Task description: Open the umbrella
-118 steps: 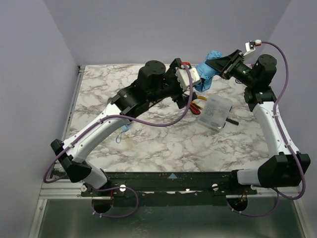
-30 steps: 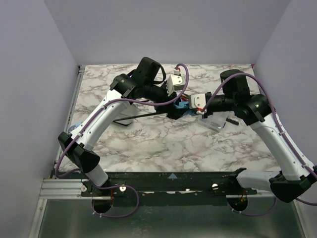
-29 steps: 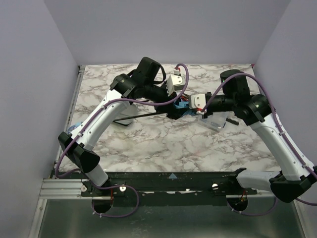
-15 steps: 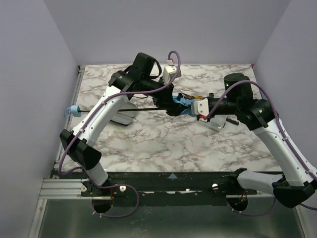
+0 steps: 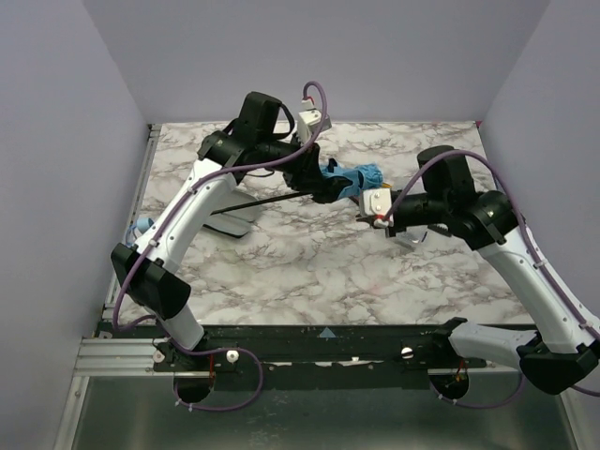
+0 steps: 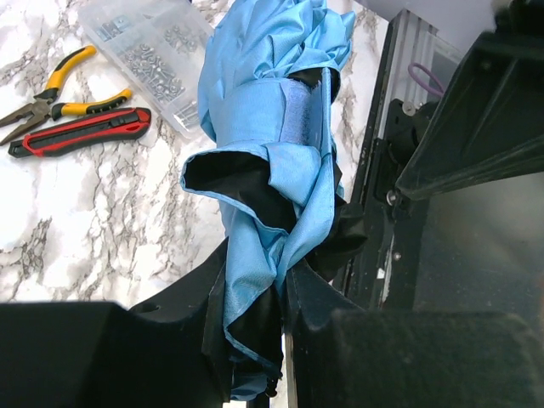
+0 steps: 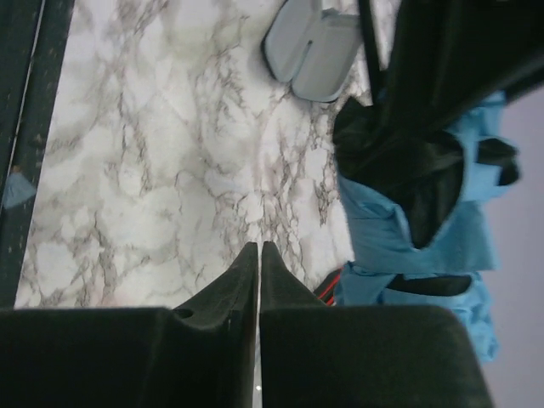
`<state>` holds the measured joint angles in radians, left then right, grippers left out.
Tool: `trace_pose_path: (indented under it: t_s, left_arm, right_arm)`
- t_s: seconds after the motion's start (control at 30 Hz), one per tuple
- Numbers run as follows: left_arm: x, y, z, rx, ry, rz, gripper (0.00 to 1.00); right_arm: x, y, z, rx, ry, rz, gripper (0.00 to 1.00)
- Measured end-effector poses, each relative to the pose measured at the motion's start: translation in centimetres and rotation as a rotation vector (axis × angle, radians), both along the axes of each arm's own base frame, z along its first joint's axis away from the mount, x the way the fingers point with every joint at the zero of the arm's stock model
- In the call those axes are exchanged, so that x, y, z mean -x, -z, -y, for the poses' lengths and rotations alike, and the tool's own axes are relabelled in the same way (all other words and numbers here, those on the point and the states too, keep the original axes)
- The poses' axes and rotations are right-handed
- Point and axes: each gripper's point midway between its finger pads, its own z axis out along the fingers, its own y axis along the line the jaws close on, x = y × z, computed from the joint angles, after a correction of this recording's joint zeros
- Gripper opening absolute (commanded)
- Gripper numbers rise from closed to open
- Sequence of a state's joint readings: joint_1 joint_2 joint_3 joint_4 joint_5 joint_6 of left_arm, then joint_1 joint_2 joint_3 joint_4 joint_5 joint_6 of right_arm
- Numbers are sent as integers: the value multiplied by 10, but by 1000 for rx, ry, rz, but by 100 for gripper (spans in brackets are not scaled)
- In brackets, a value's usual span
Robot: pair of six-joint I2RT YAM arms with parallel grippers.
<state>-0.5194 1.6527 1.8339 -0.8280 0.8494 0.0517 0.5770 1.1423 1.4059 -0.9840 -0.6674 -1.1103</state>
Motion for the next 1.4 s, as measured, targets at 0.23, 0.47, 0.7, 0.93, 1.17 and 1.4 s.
trace_pose_path:
  t_s: [0.23, 0.47, 0.7, 0.93, 1.17, 1.4]
  left_arm:
    - [4, 14, -5, -24, 29, 33, 0]
    - [17, 13, -5, -29, 81, 103, 0]
    - [32, 9, 1, -26, 137, 151, 0]
    - [34, 9, 3, -26, 141, 150, 0]
    - [34, 9, 1, -26, 122, 112, 0]
    - [37, 8, 1, -14, 110, 60, 0]
  right_arm:
    - [-26, -51, -15, -194, 159, 0, 35]
    - [-32, -70, -16, -235, 176, 44, 45]
    - [-42, -57, -20, -185, 153, 70, 40]
    - [-39, -40, -15, -106, 108, 94, 9]
    - [-35, -36, -11, -73, 64, 144, 0]
    - [-28, -33, -9, -57, 19, 174, 0]
